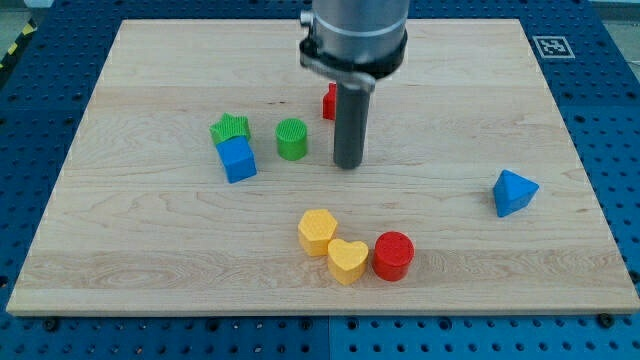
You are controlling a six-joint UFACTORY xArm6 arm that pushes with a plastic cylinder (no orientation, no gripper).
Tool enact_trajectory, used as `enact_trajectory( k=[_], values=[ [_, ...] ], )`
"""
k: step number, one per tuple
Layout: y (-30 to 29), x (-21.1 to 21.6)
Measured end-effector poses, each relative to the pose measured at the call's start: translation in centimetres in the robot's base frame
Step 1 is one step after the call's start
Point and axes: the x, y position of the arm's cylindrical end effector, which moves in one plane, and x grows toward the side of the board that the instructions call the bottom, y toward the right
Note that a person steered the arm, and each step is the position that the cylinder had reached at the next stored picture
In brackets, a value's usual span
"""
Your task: Move red star closer to green circle
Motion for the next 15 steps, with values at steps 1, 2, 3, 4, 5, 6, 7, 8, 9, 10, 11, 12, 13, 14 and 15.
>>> enact_trajectory(
  k=[1, 2, 3, 4, 5, 6, 7, 8, 9, 10, 11, 12, 13, 14, 15],
  values=[
    [1.2, -3.8],
    [5.0, -4.0],
    [8.8, -5.3],
    [9.2, -10.9],
    [5.9, -12.9],
    [0.8, -13.0],
    [0.1, -13.1],
    [0.4, -10.1],
    [0.3, -5.3],
    [0.3, -1.3],
    [0.3, 0.3],
    [0.3, -1.0],
    [-0.8, -1.4],
    [-1.6, -0.8],
    [-1.7, 0.4]
  ],
)
